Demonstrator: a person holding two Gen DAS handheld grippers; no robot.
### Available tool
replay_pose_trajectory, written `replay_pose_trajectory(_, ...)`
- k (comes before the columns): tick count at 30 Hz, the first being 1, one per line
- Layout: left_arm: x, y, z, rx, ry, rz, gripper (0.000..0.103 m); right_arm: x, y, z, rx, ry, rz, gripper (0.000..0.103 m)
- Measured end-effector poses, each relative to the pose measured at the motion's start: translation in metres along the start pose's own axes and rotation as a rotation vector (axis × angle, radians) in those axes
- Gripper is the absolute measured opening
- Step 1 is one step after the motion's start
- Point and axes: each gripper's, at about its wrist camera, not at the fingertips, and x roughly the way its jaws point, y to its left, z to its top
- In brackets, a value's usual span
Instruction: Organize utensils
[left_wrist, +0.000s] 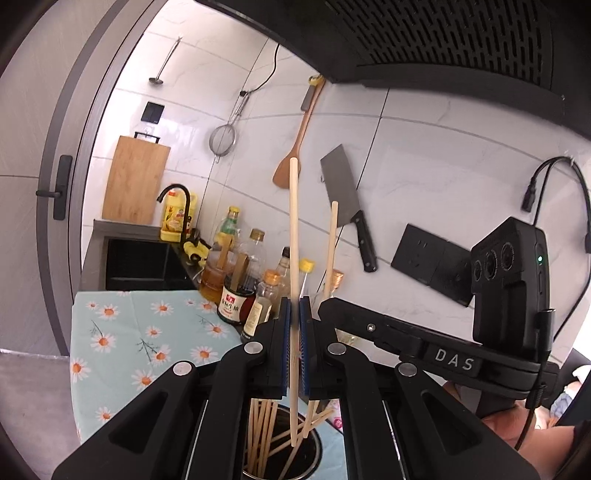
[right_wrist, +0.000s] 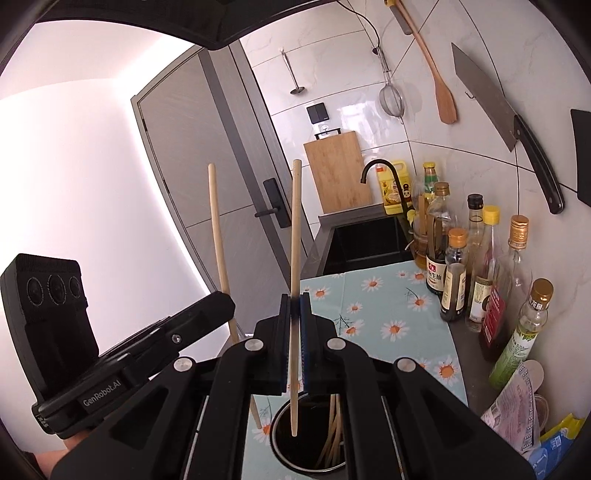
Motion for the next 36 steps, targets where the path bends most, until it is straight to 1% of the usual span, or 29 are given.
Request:
replay_pose_trajectory(2, 0.005, 0.004, -0.003, -0.007, 0.005, 0.004, 0.006, 0.005, -0.004, -0.002, 0.006, 0.007, -0.013, 0.006)
replay_pose_trajectory(3, 0.009, 0.007, -0.005, -0.015, 0.023, 0.018, 0.006, 0.008, -0.006, -0.003, 0.008, 0.022, -0.015, 0.008)
replay_pose_trajectory(4, 0.011, 0.011, -0.006, -0.028, 0.032, 0.021, 0.019, 0.01, -0.008, -0.004, 0.015, 0.028, -0.017, 0.016)
replay_pose_trajectory(5, 0.011, 0.015, -0.007, -0.046, 0.032, 0.018, 0.034, 0.01, -0.009, -0.005, 0.023, 0.026, -0.017, 0.021)
replay_pose_trajectory(6, 0.011, 0.017, -0.007, -0.057, 0.029, 0.015, 0.034, 0.011, -0.01, -0.005, 0.028, 0.026, -0.012, 0.024)
replay_pose_trajectory(11, 0.003, 0.022, -0.008, -0.061, 0.025, 0.04, 0.034, 0.006, -0.006, -0.005, 0.027, 0.014, 0.0, 0.024)
replay_pose_trajectory(17, -0.013, 0.017, -0.007, -0.049, 0.022, 0.071, 0.034, -0.007, 0.009, -0.005, 0.005, 0.0, 0.017, 0.024)
replay_pose_trajectory(19, -0.02, 0.015, -0.006, -0.054, 0.02, 0.083, 0.034, -0.016, 0.012, -0.007, 0.006, -0.014, -0.007, 0.025)
replay_pose_trajectory(20, -0.023, 0.012, -0.007, -0.049, 0.027, 0.081, 0.034, -0.021, 0.013, -0.007, 0.017, -0.017, -0.016, 0.03)
replay_pose_trajectory(21, -0.024, 0.01, -0.007, -0.042, 0.029, 0.085, 0.034, -0.026, 0.013, -0.008, 0.032, -0.022, -0.014, 0.041)
replay_pose_trajectory(22, -0.028, 0.006, -0.007, -0.031, 0.026, 0.093, 0.034, -0.03, 0.014, -0.009, 0.04, -0.027, -0.012, 0.044)
replay_pose_trajectory(27, -0.051, -0.008, -0.011, -0.011, 0.031, 0.121, 0.036, -0.055, 0.024, -0.019, 0.039, -0.022, -0.02, 0.044)
replay_pose_trajectory(29, -0.061, -0.012, -0.013, -0.014, 0.03, 0.132, 0.054, -0.068, 0.03, -0.024, 0.034, -0.027, -0.019, 0.05)
replay_pose_trajectory(30, -0.067, -0.015, -0.014, -0.011, 0.028, 0.148, 0.057, -0.074, 0.032, -0.027, 0.032, -0.029, -0.022, 0.054)
replay_pose_trajectory(33, -0.077, -0.024, -0.017, 0.015, 0.052, 0.177, 0.057, -0.09, 0.037, -0.035, 0.04, -0.029, -0.038, 0.06)
replay_pose_trajectory(34, -0.08, -0.027, -0.019, 0.017, 0.066, 0.183, 0.057, -0.093, 0.037, -0.037, 0.045, -0.028, -0.042, 0.064)
replay_pose_trajectory(35, -0.083, -0.028, -0.021, 0.015, 0.074, 0.182, 0.059, -0.097, 0.038, -0.039, 0.05, -0.024, -0.043, 0.067)
replay_pose_trajectory(36, -0.085, -0.029, -0.022, 0.014, 0.086, 0.181, 0.061, -0.101, 0.038, -0.042, 0.054, -0.021, -0.047, 0.071)
